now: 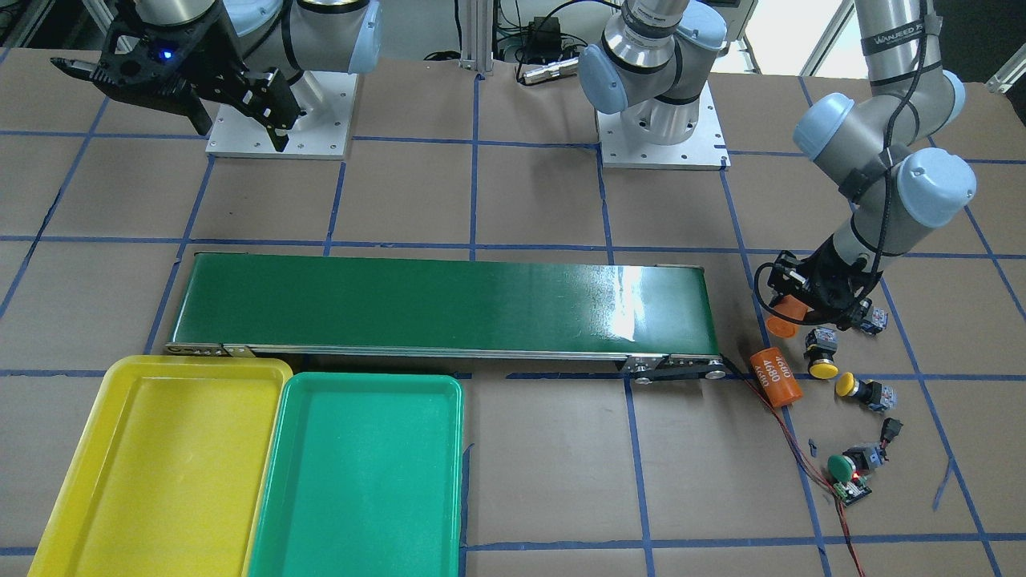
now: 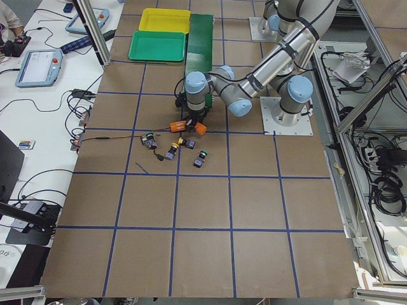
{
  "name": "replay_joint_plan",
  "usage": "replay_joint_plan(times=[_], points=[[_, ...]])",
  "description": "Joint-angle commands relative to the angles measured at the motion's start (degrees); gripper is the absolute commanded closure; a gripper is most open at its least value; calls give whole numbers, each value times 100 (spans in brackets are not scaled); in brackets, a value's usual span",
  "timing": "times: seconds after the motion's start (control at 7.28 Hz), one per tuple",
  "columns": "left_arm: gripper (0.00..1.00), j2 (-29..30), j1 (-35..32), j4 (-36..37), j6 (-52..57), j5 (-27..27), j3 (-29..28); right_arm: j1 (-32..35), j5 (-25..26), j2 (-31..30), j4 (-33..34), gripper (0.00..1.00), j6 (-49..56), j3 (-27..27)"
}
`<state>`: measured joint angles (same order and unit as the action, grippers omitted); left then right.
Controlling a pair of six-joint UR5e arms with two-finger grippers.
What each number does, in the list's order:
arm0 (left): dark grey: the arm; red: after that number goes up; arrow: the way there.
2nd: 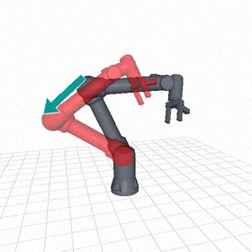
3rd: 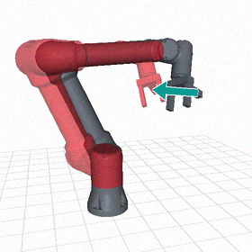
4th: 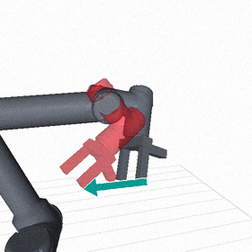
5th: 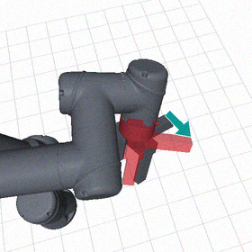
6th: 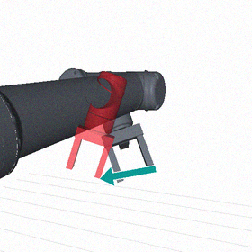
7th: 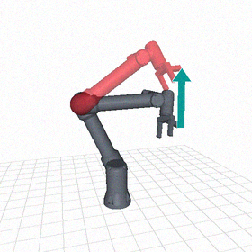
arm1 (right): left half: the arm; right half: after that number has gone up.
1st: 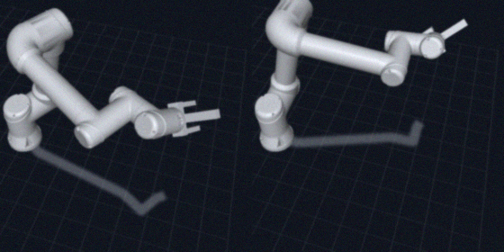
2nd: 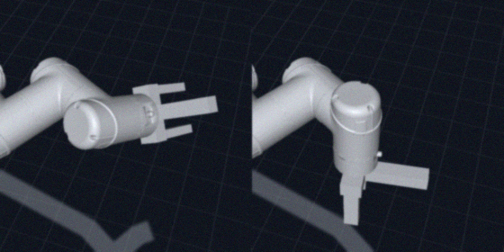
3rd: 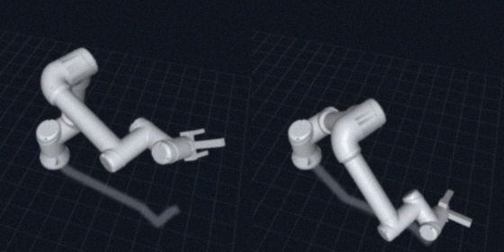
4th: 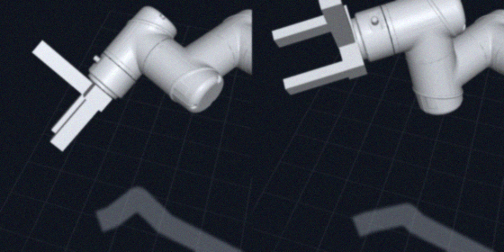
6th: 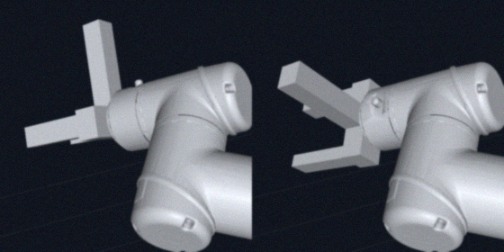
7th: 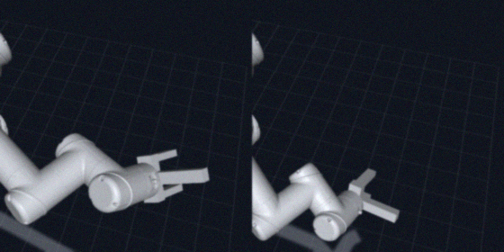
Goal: Sort buttons by color to trays
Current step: 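Carry the orange cylinder onto the belt and open the left gripper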
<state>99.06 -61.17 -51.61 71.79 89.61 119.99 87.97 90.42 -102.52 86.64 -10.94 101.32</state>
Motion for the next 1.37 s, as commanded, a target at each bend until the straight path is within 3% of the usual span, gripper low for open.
replay_joint_plan(times=[0.0,0.41,0.69,0.82,0.96,1.1,1.24], points=[[85,-290,-708,-252,702,-222,-264,-8,-7,4,46,0,13,-6],[84,-143,-2026,-482,898,-418,-476,-16,-7,-5,81,0,4,-7],[82,-237,-2511,-499,793,-392,-311,-25,2,-5,11,0,-22,-7],[54,-325,-2531,-490,775,-409,-127,-17,2,-5,19,0,-22,2],[48,-343,-2557,-490,766,-418,-64,-17,2,-14,11,0,-22,2],[27,-343,-2557,-499,731,-426,-64,-8,2,-5,11,0,-22,2],[19,-369,-2557,-534,574,-383,-64,-8,2,-22,2,0,-22,37]])
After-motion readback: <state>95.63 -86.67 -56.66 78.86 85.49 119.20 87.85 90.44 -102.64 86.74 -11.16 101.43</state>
